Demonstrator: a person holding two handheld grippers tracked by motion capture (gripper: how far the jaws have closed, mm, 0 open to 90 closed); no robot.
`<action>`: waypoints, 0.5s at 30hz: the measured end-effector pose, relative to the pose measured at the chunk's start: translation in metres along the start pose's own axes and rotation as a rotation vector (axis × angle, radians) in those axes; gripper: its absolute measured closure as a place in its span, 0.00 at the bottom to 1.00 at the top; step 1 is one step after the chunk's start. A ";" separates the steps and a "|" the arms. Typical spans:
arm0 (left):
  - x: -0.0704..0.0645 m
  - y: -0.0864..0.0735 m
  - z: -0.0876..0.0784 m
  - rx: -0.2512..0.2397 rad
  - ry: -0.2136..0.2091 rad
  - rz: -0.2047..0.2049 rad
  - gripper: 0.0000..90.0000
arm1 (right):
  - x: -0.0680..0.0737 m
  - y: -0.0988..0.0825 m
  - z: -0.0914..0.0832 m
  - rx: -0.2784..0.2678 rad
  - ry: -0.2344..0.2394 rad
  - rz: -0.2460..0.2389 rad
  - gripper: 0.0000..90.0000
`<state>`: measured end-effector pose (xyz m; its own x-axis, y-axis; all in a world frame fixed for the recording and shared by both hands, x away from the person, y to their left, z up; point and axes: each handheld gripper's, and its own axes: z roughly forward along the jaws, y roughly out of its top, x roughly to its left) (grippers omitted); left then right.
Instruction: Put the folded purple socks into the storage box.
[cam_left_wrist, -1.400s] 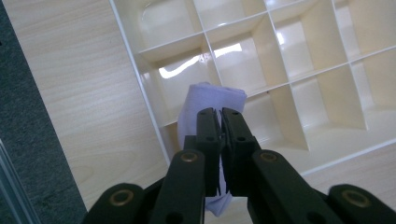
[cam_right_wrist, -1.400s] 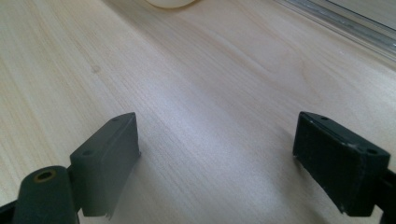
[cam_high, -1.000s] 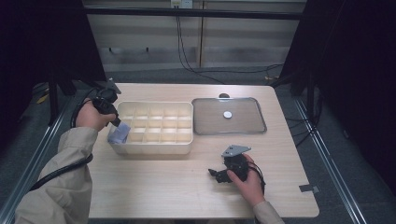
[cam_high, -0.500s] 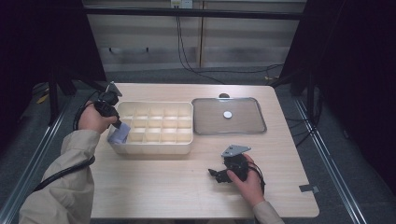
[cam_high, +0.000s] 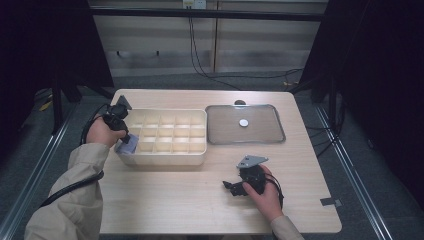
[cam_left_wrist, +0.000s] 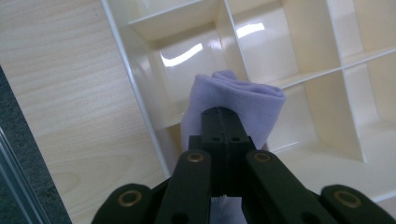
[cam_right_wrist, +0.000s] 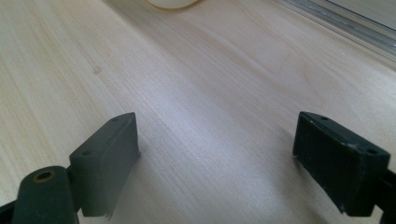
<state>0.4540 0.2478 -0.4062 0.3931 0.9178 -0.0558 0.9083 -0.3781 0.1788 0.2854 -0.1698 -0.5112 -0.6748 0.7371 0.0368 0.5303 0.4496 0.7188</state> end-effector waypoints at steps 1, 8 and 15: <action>0.000 -0.001 0.000 0.000 -0.003 -0.001 1.00 | 0.000 0.000 0.000 0.000 0.000 -0.001 0.15; 0.002 -0.006 0.006 0.040 -0.018 -0.012 1.00 | 0.000 0.000 0.001 -0.003 0.000 -0.006 0.15; 0.005 -0.016 0.020 0.048 -0.033 -0.020 1.00 | 0.001 0.000 0.001 0.000 0.000 -0.003 0.15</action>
<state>0.4442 0.2559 -0.4287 0.3790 0.9209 -0.0914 0.9214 -0.3663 0.1300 0.2853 -0.1687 -0.5113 -0.6764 0.7357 0.0353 0.5284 0.4514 0.7190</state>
